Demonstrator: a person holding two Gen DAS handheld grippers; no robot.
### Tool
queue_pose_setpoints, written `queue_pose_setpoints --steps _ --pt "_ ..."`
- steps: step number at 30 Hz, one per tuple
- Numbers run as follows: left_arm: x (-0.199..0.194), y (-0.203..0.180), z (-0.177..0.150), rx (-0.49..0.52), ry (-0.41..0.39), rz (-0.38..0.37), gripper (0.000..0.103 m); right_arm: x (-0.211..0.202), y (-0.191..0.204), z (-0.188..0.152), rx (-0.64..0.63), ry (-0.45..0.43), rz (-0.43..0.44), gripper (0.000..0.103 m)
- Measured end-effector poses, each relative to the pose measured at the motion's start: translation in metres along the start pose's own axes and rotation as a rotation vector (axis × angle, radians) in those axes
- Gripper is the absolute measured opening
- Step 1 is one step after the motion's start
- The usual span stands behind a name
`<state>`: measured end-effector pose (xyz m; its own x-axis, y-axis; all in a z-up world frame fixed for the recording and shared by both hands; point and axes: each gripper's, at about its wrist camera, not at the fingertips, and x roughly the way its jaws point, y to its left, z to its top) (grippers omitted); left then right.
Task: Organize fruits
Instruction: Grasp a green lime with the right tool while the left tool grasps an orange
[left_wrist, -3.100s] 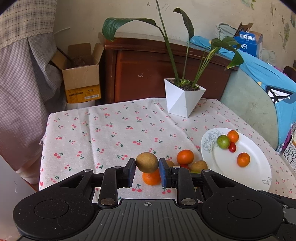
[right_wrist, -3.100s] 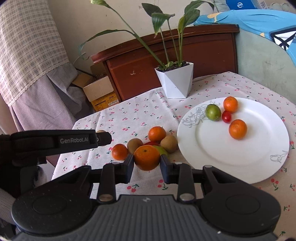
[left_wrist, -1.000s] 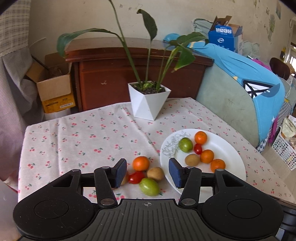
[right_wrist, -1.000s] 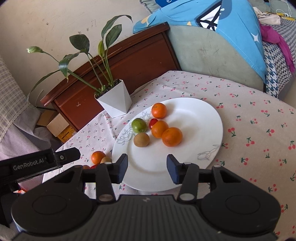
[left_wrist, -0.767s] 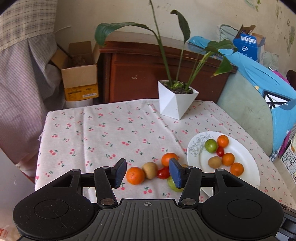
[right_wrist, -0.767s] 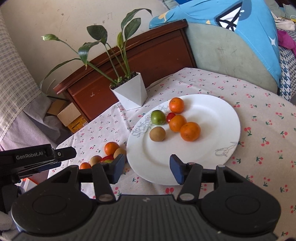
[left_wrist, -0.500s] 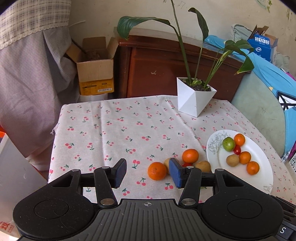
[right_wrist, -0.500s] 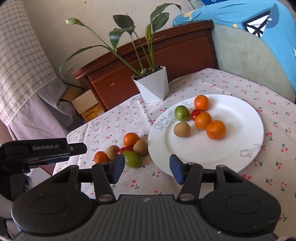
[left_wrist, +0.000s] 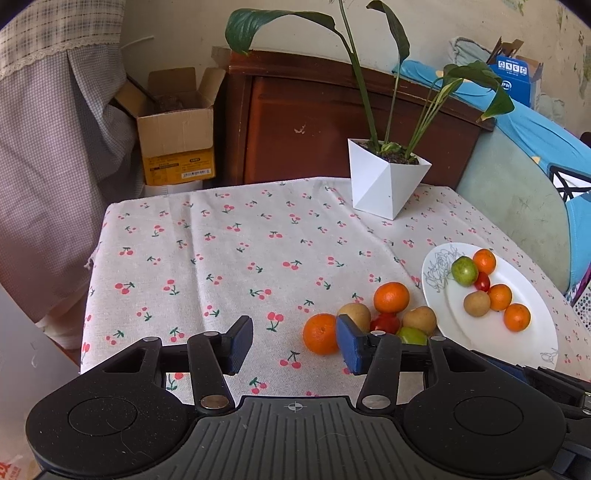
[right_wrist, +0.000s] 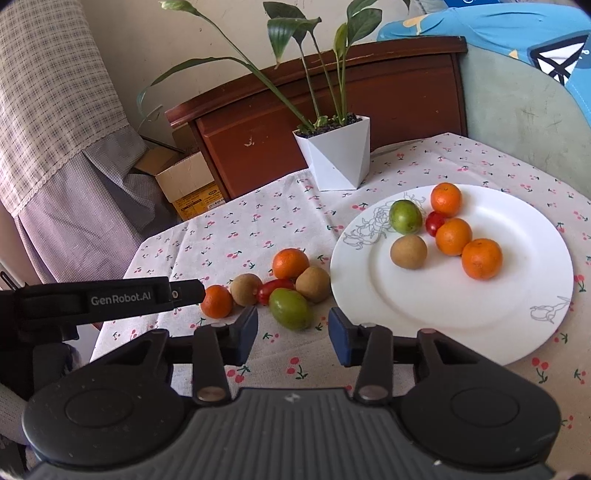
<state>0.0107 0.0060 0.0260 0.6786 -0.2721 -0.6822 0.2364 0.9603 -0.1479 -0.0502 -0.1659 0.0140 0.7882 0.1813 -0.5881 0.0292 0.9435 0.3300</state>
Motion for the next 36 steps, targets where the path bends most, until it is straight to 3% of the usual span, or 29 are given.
queue_pose_setpoints --steps 12,31,36 --pt "0.006 -0.001 -0.004 0.034 0.003 -0.068 0.047 0.017 0.005 0.000 -0.022 0.003 -0.014 0.033" --pt "0.026 0.003 -0.007 0.013 0.011 -0.103 0.045 0.026 0.000 0.000 0.007 0.005 -0.003 0.027" --pt "0.027 0.001 -0.008 0.019 0.004 -0.129 0.035 0.026 0.001 0.000 0.005 0.005 -0.002 0.027"
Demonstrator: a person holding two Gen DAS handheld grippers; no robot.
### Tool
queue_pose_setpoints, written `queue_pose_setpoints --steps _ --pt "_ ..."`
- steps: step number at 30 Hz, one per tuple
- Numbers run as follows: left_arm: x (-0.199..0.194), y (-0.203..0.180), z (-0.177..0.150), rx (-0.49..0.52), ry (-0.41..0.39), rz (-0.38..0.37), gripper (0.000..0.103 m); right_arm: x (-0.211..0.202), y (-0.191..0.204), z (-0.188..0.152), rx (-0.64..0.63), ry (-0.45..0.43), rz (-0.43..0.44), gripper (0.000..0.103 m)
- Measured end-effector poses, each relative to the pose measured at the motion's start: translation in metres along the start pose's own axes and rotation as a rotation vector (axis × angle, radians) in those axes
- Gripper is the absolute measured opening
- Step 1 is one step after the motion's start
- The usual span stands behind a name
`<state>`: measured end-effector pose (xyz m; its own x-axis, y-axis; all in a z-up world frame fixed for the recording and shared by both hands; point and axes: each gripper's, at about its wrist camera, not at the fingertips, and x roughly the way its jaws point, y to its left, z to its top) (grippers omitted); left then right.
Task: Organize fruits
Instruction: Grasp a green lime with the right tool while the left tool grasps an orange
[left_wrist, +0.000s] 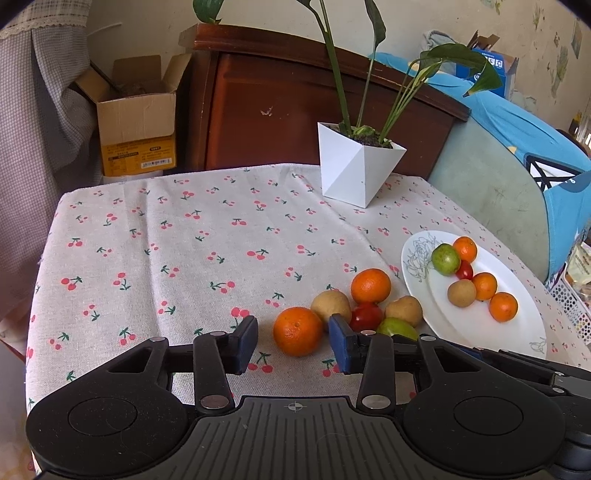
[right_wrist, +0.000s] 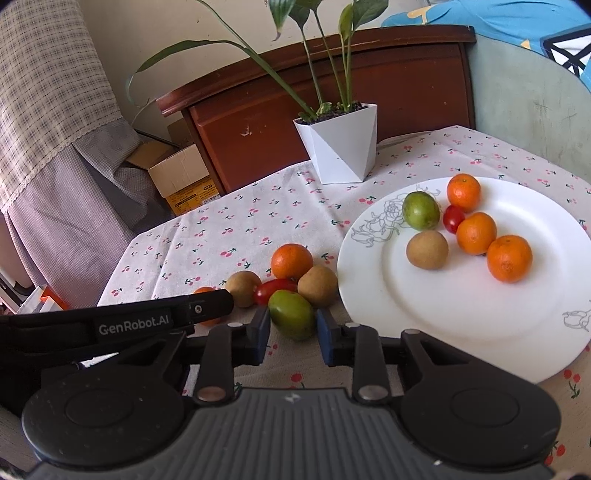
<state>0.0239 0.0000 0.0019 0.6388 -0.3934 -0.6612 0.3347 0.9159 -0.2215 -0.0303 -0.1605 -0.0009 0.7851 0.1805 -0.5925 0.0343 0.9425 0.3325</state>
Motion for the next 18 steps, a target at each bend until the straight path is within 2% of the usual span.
queue_pose_setpoints --steps 3,6,18 --pt "0.001 -0.003 -0.001 0.012 0.006 -0.006 0.028 -0.001 0.000 0.001 0.001 0.001 -0.001 0.027" --pt "0.002 -0.006 -0.002 0.031 0.005 -0.001 0.026 -0.002 -0.001 0.002 0.003 -0.001 -0.002 0.027" --pt "-0.017 -0.009 0.001 0.021 -0.034 0.031 0.026 -0.017 0.005 0.006 -0.023 -0.032 0.008 0.027"
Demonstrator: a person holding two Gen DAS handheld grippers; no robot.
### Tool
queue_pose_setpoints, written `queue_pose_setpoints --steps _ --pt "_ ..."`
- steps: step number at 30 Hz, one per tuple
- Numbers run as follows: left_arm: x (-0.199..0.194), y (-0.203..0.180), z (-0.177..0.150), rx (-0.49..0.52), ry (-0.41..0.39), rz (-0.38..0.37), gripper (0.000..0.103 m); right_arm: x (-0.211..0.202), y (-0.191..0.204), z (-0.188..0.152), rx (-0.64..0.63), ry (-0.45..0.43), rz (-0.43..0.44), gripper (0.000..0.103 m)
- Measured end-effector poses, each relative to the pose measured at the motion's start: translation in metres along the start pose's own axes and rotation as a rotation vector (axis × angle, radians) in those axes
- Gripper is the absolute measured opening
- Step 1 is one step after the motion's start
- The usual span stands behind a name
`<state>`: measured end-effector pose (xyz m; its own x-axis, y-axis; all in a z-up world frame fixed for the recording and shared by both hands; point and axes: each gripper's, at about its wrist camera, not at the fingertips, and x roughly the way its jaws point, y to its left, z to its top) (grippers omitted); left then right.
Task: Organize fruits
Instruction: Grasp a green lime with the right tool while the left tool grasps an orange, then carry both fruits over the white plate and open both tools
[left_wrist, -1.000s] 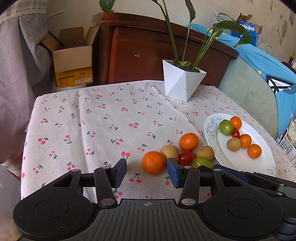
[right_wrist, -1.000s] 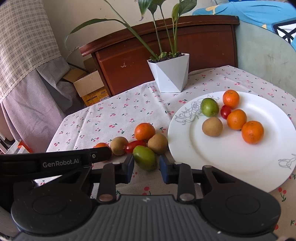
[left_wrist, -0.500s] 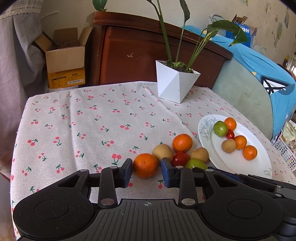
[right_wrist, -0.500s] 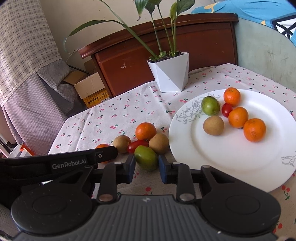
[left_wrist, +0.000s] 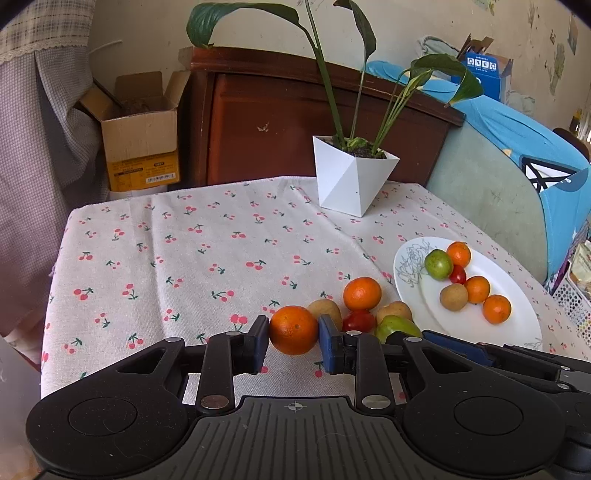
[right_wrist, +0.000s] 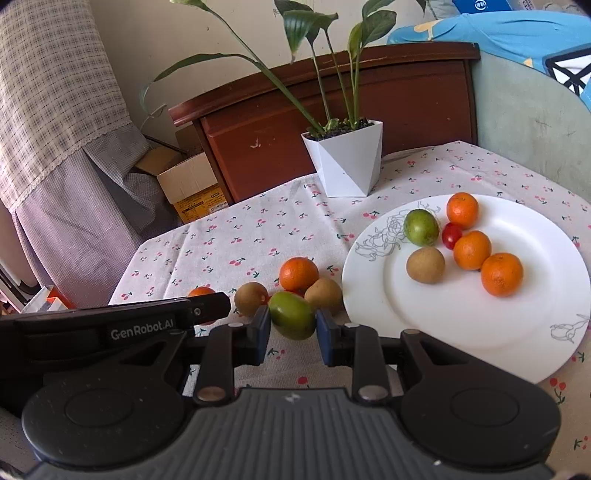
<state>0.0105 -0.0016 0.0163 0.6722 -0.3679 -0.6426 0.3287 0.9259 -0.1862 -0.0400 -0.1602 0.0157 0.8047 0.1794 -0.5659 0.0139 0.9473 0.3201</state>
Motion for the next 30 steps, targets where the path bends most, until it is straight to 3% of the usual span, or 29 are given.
queue_pose_setpoints --steps 11,30 --pt "-0.019 -0.013 0.008 -0.004 -0.036 -0.018 0.026 -0.022 -0.009 0.007 0.011 -0.044 -0.034 0.027" --pt "-0.009 -0.083 0.005 0.070 -0.021 -0.155 0.026 -0.061 -0.084 0.010 0.228 -0.131 -0.235 0.027"
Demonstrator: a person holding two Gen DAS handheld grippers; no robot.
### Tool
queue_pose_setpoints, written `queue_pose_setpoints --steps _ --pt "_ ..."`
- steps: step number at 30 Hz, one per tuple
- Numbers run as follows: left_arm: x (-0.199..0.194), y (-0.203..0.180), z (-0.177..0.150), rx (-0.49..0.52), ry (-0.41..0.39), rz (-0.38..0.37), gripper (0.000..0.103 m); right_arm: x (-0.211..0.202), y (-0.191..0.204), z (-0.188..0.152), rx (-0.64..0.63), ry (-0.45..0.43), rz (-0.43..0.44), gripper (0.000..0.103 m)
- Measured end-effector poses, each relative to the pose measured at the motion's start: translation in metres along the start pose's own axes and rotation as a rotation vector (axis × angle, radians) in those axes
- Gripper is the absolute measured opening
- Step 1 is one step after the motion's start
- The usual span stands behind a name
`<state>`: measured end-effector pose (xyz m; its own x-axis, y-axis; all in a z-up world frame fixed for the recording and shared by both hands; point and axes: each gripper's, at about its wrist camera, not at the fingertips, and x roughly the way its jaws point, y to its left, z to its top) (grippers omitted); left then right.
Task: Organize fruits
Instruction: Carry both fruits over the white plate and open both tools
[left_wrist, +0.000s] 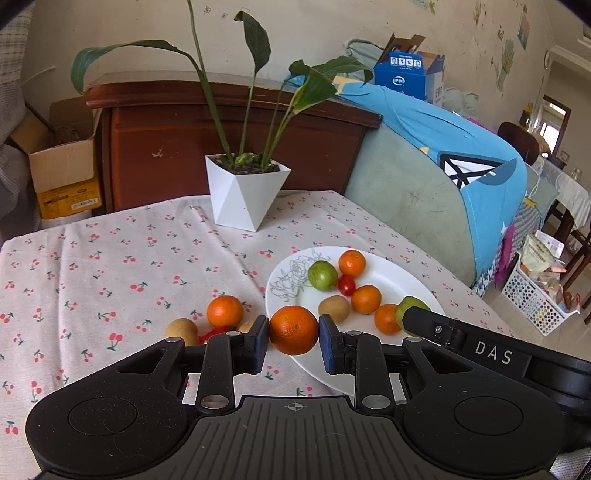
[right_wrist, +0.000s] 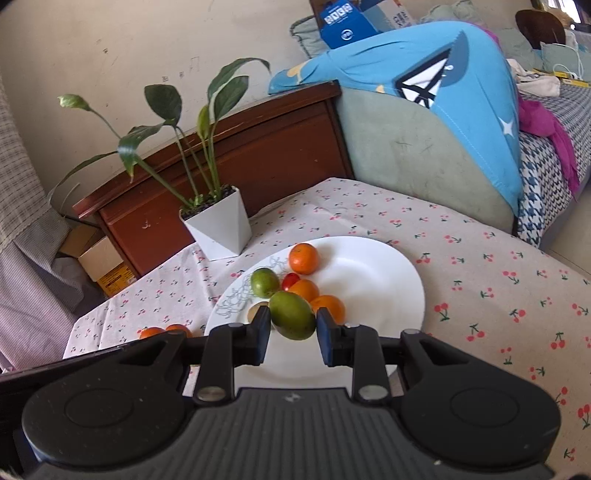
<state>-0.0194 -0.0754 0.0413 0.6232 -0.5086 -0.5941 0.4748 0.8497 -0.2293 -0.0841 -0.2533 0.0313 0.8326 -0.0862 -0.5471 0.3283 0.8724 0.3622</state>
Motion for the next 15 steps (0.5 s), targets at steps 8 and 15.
queue_pose_setpoints --steps 8,15 --pt "0.013 -0.019 -0.004 0.033 0.025 -0.033 0.026 0.003 -0.020 -0.001 0.090 0.026 -0.051 0.027" --pt "0.020 -0.023 -0.006 0.037 0.040 -0.044 0.026 0.004 -0.022 -0.002 0.096 0.032 -0.064 0.027"
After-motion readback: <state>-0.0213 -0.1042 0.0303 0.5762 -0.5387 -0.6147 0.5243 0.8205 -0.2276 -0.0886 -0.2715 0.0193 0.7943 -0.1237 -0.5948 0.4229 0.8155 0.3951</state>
